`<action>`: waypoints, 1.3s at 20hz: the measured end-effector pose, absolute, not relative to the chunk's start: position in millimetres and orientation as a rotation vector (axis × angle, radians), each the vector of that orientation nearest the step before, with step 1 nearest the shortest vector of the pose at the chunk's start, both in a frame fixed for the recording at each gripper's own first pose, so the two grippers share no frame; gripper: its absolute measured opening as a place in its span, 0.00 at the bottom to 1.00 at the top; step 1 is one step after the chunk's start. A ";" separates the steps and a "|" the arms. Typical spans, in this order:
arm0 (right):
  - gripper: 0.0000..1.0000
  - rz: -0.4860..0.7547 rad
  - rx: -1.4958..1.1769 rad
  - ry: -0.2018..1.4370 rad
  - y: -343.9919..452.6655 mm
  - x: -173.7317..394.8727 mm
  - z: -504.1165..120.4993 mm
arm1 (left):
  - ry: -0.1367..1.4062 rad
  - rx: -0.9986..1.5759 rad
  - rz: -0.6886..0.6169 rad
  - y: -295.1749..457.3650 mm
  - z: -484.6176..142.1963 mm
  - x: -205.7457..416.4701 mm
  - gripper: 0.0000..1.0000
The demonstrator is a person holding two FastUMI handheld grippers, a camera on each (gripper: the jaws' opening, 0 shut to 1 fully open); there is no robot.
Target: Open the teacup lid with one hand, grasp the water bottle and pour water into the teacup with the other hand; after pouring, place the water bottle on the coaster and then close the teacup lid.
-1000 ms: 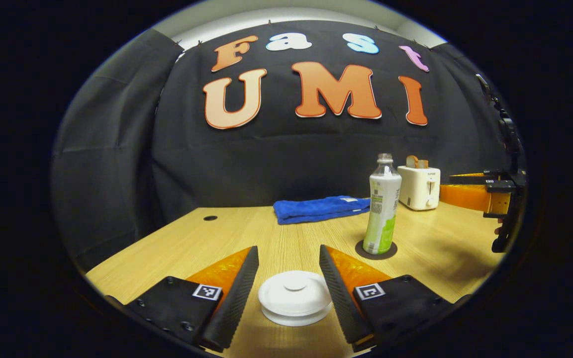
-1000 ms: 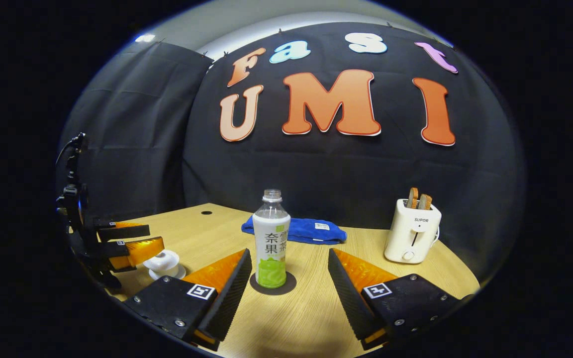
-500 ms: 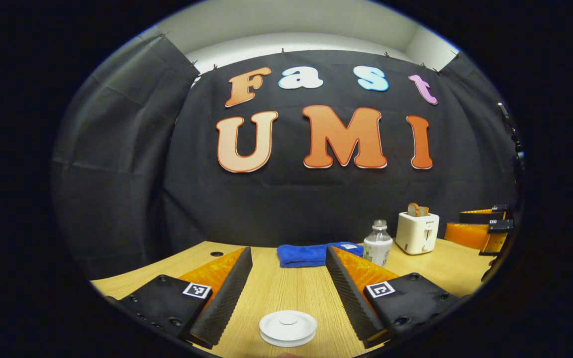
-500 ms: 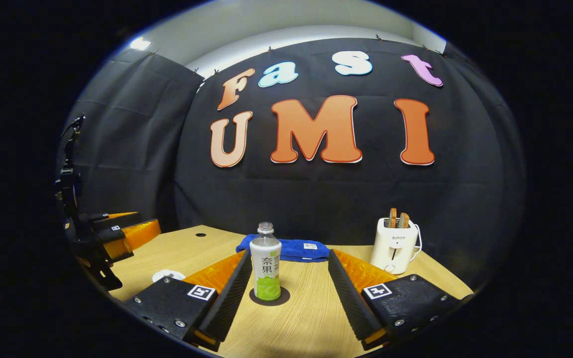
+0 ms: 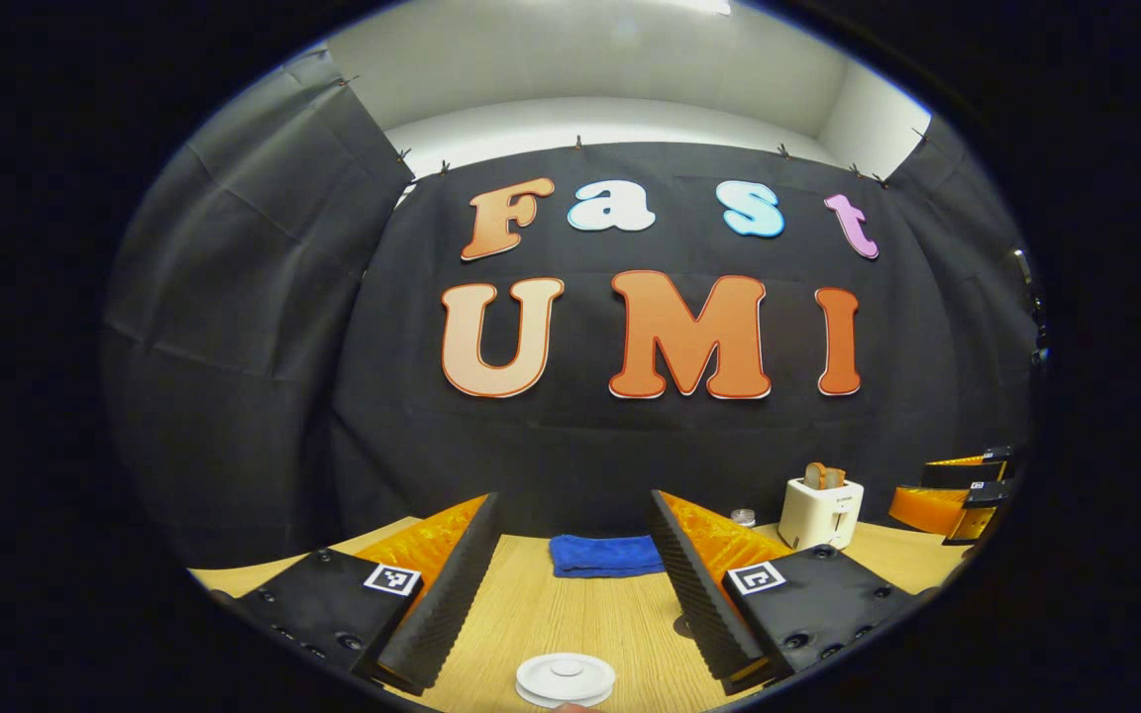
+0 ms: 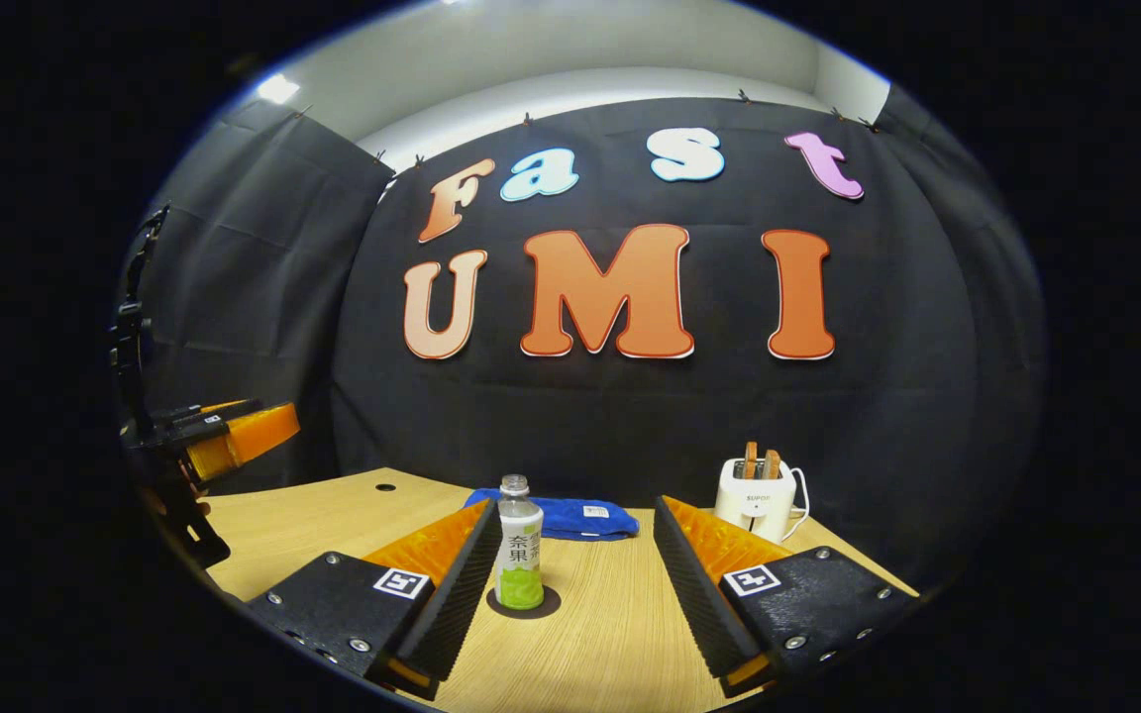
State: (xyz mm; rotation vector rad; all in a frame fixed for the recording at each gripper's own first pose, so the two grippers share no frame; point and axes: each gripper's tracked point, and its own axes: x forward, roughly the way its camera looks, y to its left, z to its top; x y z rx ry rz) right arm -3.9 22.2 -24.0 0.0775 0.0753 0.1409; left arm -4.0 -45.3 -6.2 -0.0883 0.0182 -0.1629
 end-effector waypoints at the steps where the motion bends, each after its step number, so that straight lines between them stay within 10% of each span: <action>1: 0.92 0.144 0.080 0.072 24.7 -5.4 -22.5 | 0.019 -0.083 -0.166 -45.9 -5.9 -5.0 0.94; 26: 0.92 0.126 0.080 0.062 15.2 -11.0 -0.6 | 0.013 -0.040 -0.141 -42.7 3.1 -14.3 0.95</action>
